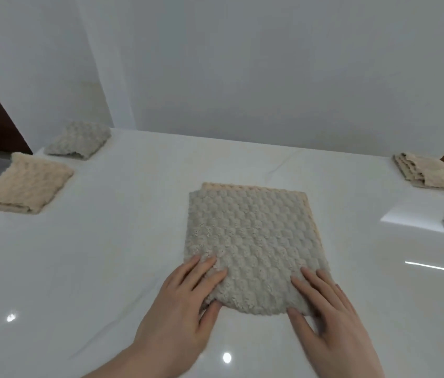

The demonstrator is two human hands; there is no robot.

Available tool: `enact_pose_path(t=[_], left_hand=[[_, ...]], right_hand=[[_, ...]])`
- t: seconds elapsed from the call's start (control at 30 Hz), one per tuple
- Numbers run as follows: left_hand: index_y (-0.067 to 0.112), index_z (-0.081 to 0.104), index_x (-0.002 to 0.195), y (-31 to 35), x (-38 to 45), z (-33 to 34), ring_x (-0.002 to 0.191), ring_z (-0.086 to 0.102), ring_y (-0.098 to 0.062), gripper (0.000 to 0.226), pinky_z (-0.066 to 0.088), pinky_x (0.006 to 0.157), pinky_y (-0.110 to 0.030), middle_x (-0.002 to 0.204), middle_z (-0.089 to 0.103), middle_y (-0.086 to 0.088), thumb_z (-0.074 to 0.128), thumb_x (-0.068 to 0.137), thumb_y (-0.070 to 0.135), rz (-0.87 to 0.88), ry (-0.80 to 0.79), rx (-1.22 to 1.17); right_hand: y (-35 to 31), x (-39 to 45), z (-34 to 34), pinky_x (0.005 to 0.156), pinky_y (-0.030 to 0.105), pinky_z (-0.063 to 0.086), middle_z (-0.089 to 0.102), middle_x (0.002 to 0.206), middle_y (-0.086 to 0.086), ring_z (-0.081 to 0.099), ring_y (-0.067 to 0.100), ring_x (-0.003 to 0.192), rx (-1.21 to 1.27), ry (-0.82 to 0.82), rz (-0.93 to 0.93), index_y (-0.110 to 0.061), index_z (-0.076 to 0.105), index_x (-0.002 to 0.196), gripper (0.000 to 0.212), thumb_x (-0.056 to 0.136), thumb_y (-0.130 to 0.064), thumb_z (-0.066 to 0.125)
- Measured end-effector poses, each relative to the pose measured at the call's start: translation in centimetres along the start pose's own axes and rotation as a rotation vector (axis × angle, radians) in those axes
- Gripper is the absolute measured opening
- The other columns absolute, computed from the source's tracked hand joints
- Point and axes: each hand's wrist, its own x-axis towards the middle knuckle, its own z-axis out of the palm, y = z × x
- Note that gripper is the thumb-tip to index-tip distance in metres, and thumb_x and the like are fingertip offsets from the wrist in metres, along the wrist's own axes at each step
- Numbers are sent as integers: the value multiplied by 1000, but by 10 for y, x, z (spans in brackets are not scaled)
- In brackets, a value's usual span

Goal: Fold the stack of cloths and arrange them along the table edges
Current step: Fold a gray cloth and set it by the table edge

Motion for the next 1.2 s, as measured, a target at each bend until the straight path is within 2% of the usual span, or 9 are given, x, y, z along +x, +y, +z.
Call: enact_pose_path(t=[0.1,0.17,0.3,0.5,0.63,0.8,0.9,1.07,1.2], left_hand=[[48,45,146,0,0,2,149,11,11,42,7,119,-8,154,27,39,45,104,42,-4,17,-65],[45,53,139,-1,0,1,142,23,14,40,15,116,-6,146,39,38,52,103,29,-29,59,-131],[38,70,120,-3,-1,-1,99,57,6,26,40,89,-9,106,66,29,61,99,25,-122,195,-236],[30,73,96,1,-1,-8,74,58,-11,17,45,71,-29,71,64,14,59,99,38,-258,261,-248],[19,69,80,12,10,-26,81,61,-23,30,45,72,-31,70,63,6,57,99,38,-379,202,-364],[22,76,92,29,29,-53,98,64,-17,19,46,81,-26,97,75,5,63,96,35,-382,220,-284],[24,77,97,35,30,-64,97,64,-11,9,45,84,-21,100,74,8,69,92,24,-355,216,-302],[25,75,108,36,26,-83,104,67,-5,37,51,97,-21,108,73,11,68,76,7,-263,146,-298],[25,77,106,37,31,-94,103,68,-10,47,54,95,-23,107,75,7,56,76,-6,-204,180,-201]], right_hand=[[1,0,-1,121,24,23,44,148,-33,23,-19,145,17,-18,-17,-52,57,133,54,79,-48,59],[-1,1,-4,121,21,21,40,147,-38,21,-24,141,40,-55,-12,-55,55,132,61,75,-33,61],[-1,-3,-2,114,20,31,52,140,-30,44,-6,135,43,-16,-6,-42,68,128,49,87,-16,66],[-2,-4,0,102,33,50,72,126,-13,65,15,118,78,70,25,-32,76,118,24,98,-25,65],[-7,2,-11,86,30,49,78,106,-5,71,21,103,132,65,88,-25,78,109,17,100,-27,64],[-24,28,-40,76,29,43,77,93,-6,69,21,93,138,122,47,-22,77,100,15,101,-26,62],[-38,37,-57,76,28,43,76,92,-7,65,16,87,131,163,12,-22,78,100,15,101,-24,62],[-40,43,-73,78,28,46,75,91,-10,68,17,90,89,121,26,-25,78,99,15,99,-25,63],[-47,44,-86,90,22,45,74,102,-7,65,12,98,95,48,39,-19,77,108,32,90,-2,57]])
